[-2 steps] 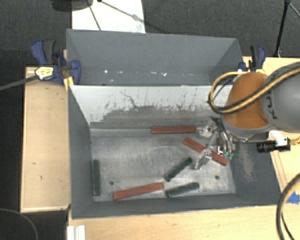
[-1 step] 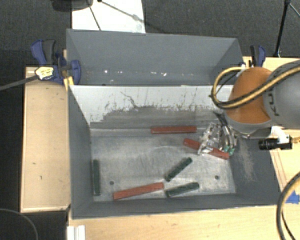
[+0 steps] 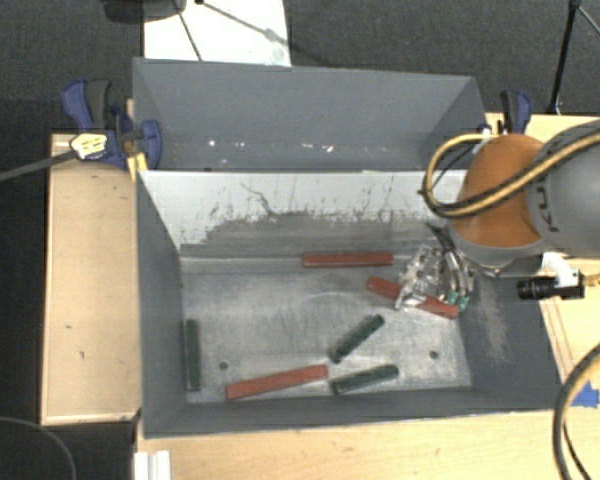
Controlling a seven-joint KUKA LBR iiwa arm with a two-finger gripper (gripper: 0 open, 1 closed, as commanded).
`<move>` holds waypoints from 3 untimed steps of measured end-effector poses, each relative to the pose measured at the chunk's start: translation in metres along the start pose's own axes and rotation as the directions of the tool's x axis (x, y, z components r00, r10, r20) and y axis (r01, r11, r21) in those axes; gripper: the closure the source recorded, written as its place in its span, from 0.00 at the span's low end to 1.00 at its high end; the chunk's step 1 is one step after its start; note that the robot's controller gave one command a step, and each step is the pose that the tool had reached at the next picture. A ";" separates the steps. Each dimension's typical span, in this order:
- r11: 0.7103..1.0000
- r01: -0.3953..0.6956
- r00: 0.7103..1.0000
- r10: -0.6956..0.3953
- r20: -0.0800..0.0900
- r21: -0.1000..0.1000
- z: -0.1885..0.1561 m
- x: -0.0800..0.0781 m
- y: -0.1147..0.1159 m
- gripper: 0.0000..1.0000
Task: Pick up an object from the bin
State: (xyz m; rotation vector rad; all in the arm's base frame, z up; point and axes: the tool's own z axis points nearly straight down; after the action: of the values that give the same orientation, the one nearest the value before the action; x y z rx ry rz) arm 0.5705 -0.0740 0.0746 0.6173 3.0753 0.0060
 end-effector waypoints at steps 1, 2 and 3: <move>1.000 0.001 1.000 -0.001 -0.001 0.001 -0.002 0.001 0.000 1.00; 1.000 0.003 1.000 -0.003 -0.011 0.005 -0.019 0.003 -0.002 1.00; 1.000 0.004 1.000 -0.004 -0.006 0.004 -0.041 0.002 -0.001 1.00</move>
Offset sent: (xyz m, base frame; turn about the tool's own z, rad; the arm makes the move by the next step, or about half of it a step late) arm 0.0001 -0.0002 0.0929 0.0000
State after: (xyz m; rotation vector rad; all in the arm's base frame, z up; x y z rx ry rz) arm 0.5682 -0.0746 0.1158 0.6124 3.0828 0.0012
